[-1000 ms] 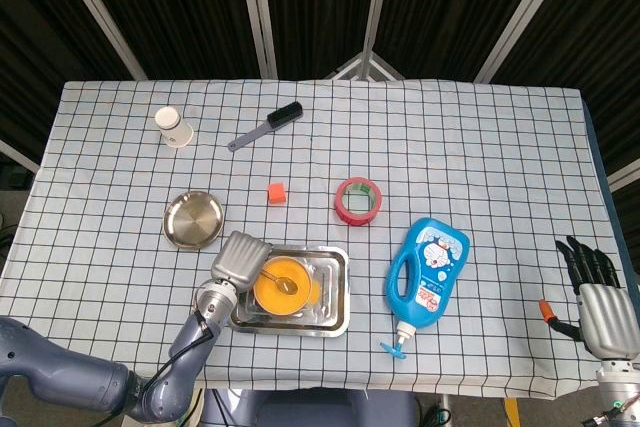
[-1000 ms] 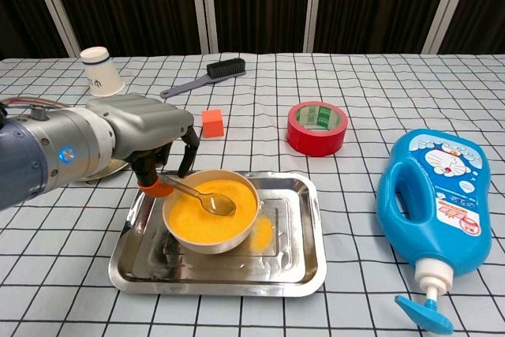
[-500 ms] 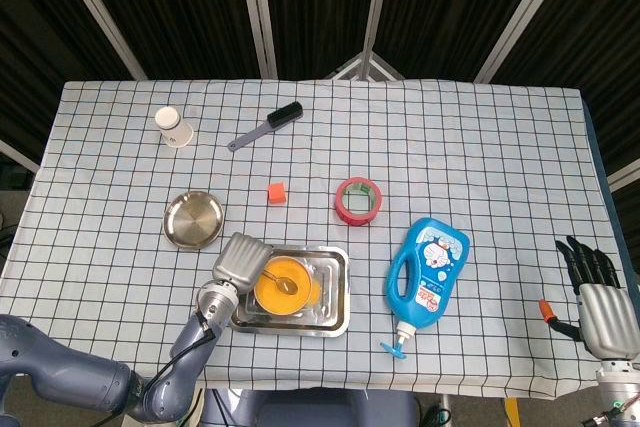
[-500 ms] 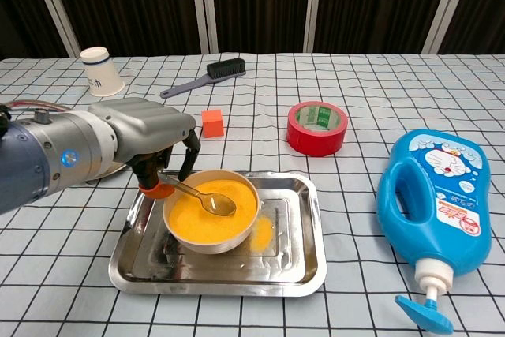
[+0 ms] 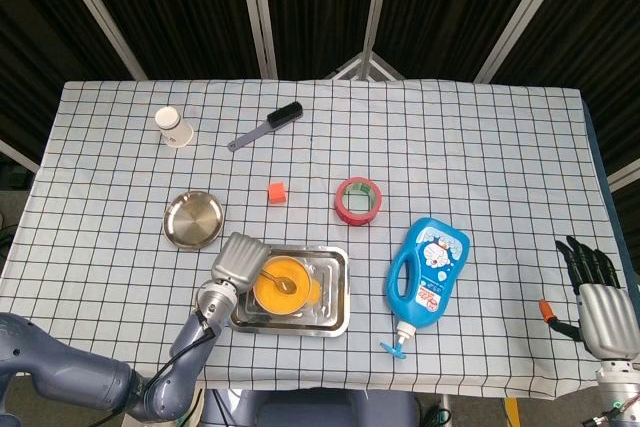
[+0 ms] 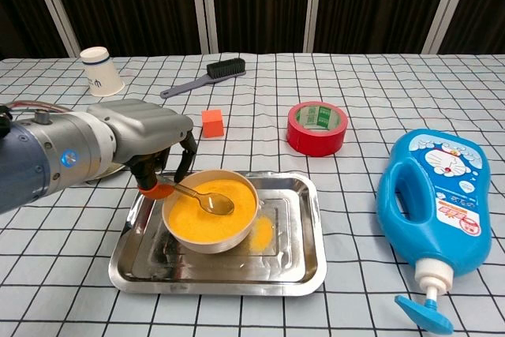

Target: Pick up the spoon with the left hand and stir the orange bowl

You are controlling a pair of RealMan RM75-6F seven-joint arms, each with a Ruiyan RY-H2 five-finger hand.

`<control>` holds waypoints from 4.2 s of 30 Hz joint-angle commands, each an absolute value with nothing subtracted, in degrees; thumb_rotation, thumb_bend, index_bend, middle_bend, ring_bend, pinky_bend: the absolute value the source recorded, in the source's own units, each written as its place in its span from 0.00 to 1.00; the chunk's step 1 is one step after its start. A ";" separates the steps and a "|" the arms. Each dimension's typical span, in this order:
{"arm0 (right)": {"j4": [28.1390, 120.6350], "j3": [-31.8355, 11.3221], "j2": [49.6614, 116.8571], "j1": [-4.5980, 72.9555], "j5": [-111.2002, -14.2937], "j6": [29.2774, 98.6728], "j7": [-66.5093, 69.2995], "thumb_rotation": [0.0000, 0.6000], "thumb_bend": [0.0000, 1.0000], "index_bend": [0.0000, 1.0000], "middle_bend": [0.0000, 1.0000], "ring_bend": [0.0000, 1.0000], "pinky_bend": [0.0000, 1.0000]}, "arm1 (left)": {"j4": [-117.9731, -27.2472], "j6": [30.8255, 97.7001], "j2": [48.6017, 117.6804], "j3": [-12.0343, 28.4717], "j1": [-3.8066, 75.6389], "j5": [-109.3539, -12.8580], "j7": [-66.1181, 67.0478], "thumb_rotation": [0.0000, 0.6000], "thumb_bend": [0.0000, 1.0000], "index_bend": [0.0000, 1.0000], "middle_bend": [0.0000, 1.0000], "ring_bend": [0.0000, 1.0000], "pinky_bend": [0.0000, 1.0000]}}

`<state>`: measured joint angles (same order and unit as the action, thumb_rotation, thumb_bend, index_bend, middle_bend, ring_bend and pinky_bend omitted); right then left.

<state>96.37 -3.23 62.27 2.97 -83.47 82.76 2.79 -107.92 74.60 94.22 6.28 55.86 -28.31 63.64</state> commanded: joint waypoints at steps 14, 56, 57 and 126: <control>96.37 -3.26 62.16 2.92 -83.39 82.75 3.09 1.00 0.38 0.00 0.00 0.00 0.00 | -108.65 75.02 93.51 5.74 55.74 -31.74 61.76 1.00 0.57 0.60 1.00 0.99 1.00; 96.96 -3.33 61.84 3.02 -83.01 82.23 4.24 1.00 0.38 0.00 0.00 0.00 0.00 | -95.21 63.26 86.26 -8.31 63.36 -72.59 82.37 1.00 0.71 0.82 1.00 1.00 1.00; 96.99 -3.32 61.83 3.02 -83.02 82.22 4.26 1.00 0.38 0.00 0.00 0.00 0.00 | -94.99 62.95 86.33 -8.25 63.44 -72.95 82.96 1.00 0.71 0.82 1.00 1.00 1.00; 97.54 -3.38 61.53 3.05 -82.64 81.80 5.34 1.00 0.38 0.00 0.00 0.00 0.00 | -93.37 55.65 87.24 -3.02 57.77 -82.35 84.24 1.00 0.70 0.83 1.00 0.99 1.00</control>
